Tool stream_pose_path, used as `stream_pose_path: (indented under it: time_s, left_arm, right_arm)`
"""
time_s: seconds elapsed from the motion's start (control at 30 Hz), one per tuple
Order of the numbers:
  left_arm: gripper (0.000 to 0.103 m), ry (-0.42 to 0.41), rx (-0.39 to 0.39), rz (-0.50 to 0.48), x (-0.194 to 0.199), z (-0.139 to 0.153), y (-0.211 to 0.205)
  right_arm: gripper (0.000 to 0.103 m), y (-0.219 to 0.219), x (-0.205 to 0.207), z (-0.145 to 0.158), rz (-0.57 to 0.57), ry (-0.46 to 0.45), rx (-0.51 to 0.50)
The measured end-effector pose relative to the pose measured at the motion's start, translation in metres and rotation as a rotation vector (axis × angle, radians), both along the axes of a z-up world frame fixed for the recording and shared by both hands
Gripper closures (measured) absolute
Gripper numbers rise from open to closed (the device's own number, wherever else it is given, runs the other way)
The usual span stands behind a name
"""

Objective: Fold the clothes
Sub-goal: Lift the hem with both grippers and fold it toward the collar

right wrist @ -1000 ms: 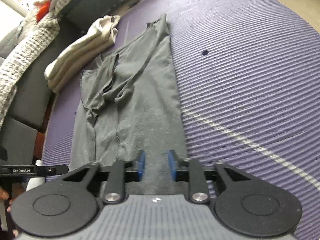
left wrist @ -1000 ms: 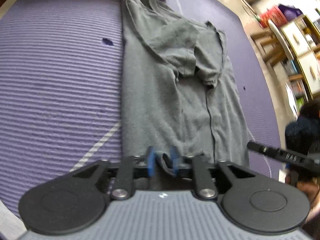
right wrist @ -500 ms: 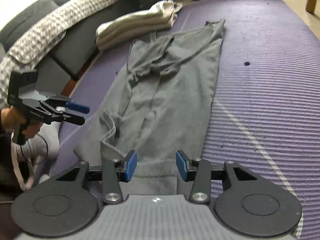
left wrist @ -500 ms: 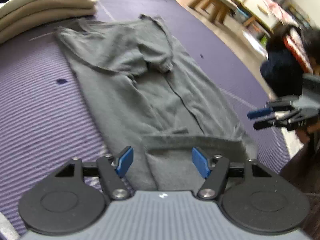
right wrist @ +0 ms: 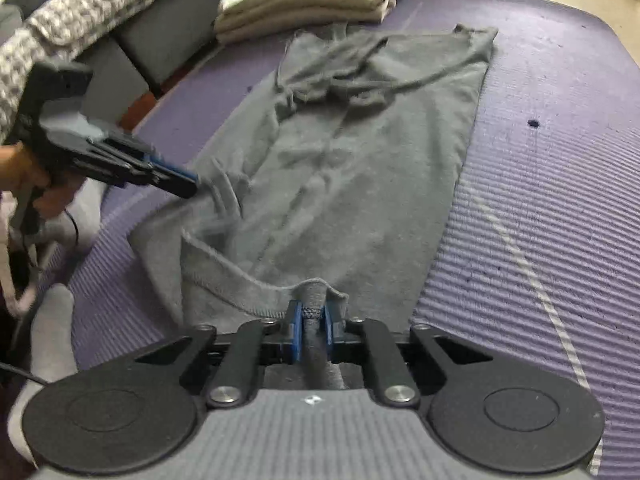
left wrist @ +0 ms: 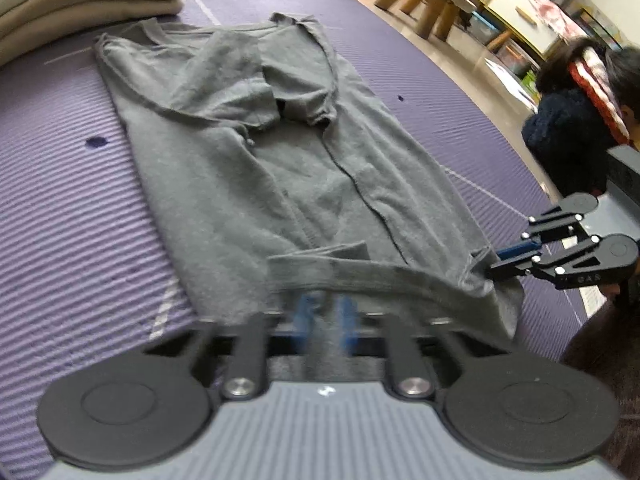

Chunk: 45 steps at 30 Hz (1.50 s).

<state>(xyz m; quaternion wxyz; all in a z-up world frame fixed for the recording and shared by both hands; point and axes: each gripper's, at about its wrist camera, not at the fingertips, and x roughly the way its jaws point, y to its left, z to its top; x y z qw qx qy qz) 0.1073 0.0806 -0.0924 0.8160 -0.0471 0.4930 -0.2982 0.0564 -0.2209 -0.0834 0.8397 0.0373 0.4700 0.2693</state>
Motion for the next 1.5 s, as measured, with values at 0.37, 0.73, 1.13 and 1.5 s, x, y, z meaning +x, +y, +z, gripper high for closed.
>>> stream_pose_path:
  time_s: [0.37, 0.73, 1.13, 1.5]
  left_arm:
    - [0.048, 0.066, -0.026, 0.078, 0.006, -0.004, 0.007]
    - [0.1, 0.035, -0.05, 0.089, 0.006, -0.017, -0.004]
    - [0.101, -0.153, -0.085, 0.266, 0.014, 0.013, 0.016]
    - [0.1, -0.219, -0.13, 0.39, 0.049, 0.01, 0.028]
  right_arm:
    - [0.095, -0.015, 0.013, -0.008, -0.179, -0.008, -0.083]
    - [0.075, -0.018, 0.009, -0.01, -0.184, 0.049, -0.013]
    - [0.097, 0.009, 0.03, 0.014, -0.23, -0.226, -0.142]
    - [0.097, 0.025, 0.08, 0.003, -0.293, -0.402, -0.246]
